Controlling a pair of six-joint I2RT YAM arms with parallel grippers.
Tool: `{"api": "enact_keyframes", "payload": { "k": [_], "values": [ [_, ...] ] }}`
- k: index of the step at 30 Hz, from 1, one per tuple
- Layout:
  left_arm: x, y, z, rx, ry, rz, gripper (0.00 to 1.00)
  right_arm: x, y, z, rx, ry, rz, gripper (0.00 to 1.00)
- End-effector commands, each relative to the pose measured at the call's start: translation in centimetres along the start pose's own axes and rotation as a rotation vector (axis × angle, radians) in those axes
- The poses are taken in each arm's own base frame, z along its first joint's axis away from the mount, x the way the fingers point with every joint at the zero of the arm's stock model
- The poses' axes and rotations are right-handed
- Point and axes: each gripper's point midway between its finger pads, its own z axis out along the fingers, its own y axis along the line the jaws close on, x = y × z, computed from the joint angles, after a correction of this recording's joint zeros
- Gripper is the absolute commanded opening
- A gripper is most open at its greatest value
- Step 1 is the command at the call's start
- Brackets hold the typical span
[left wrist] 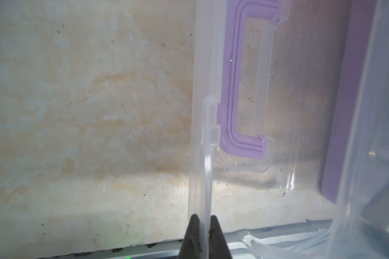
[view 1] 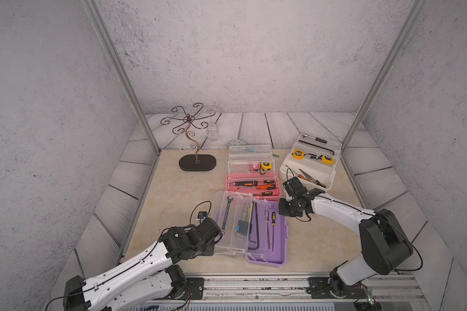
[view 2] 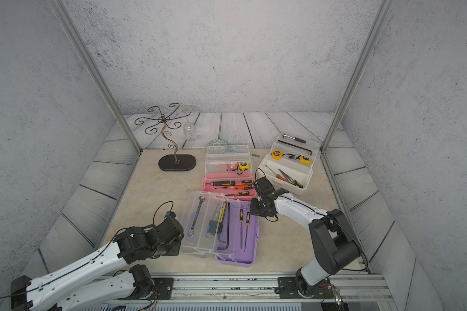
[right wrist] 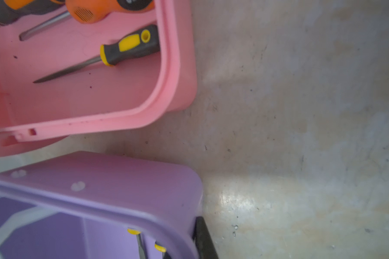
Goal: Close toolboxes
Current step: Close the toolbox lid.
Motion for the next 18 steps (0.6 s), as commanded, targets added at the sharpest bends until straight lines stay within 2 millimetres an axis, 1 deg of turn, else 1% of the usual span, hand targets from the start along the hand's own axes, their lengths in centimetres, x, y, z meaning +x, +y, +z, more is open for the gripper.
{"api": "enact_keyframes", "payload": {
  "k": [1,4,8,14,18],
  "values": [
    [-3.7,0.7,-2.1,-0.076,-0.159,0.05,0.0,-0.6,1.7,0.2,-0.049,0.005,0.0,0.0],
    [-4.6,0.6,-2.9,-0.115,-0.185,0.109,0.0,-0.4,2.0,0.5,-0.048,0.014,0.001,0.01],
    [-5.1,0.1,-3.3,-0.174,-0.186,0.198,0.0,-0.1,2.8,0.8,-0.063,0.029,0.002,0.05],
    [-5.2,-2.8,-3.8,-0.147,-0.219,0.301,0.0,0.2,4.4,1.6,-0.105,0.045,0.0,0.08],
    [-5.7,-4.8,-4.5,-0.13,-0.253,0.389,0.0,-0.1,5.4,2.0,-0.149,0.042,-0.002,0.13]
  ]
}}
